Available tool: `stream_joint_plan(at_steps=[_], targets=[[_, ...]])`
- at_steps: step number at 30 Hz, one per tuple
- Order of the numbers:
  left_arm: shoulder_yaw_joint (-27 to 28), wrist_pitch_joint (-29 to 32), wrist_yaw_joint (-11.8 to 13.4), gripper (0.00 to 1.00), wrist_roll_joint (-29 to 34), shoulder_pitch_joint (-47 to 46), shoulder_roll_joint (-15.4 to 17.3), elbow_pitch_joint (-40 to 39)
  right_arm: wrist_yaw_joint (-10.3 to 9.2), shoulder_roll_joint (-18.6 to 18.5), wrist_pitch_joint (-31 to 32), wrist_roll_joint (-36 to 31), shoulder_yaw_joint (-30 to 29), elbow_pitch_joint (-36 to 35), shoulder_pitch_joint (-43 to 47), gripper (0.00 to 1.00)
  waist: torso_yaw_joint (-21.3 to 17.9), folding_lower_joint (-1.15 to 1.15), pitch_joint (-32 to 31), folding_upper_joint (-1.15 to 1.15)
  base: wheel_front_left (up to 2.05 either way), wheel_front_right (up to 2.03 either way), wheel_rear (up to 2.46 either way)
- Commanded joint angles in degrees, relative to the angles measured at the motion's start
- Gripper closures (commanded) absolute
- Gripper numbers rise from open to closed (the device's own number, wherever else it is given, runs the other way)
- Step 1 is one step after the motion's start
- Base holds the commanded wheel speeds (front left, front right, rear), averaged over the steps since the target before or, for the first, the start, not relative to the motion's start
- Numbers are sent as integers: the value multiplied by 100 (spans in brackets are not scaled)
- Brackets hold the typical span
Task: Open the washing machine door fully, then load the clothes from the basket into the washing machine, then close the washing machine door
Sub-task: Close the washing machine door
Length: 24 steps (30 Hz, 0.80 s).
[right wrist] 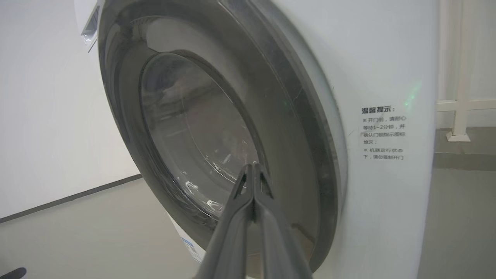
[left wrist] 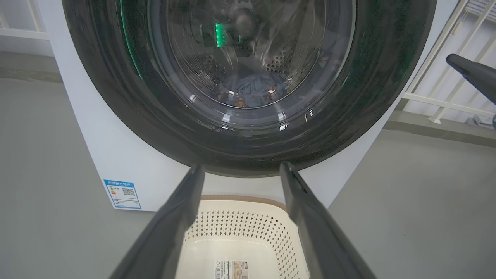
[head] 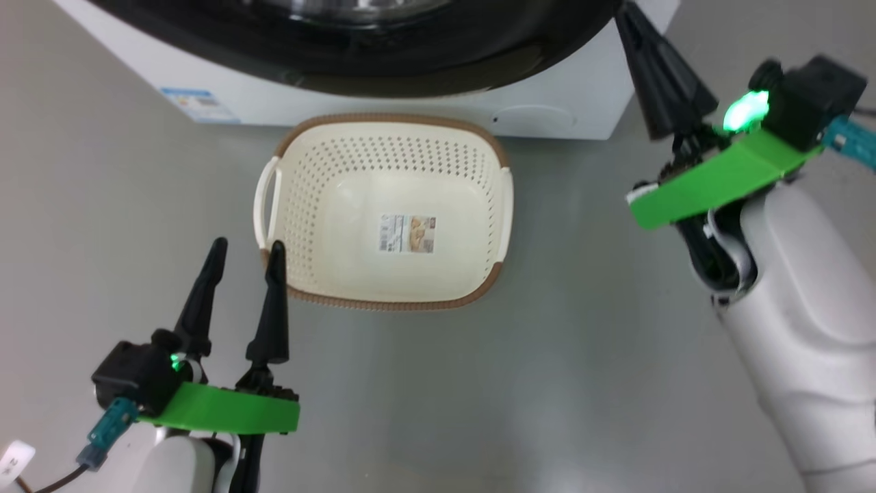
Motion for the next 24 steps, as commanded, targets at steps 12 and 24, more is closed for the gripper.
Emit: stream_joint_plan(at_steps=[12, 24], targets=[[544, -46, -18, 0, 331, 400, 113, -178, -15, 488, -26, -196, -368, -439, 1292, 0, -708, 0, -703, 0, 0, 0, 0], [1016, -46, -18, 0, 426, 750, 113, -167, -15, 859, -26, -349, -880, -760, 2352, 0, -1223, 0, -1086, 0, 0, 0, 0]])
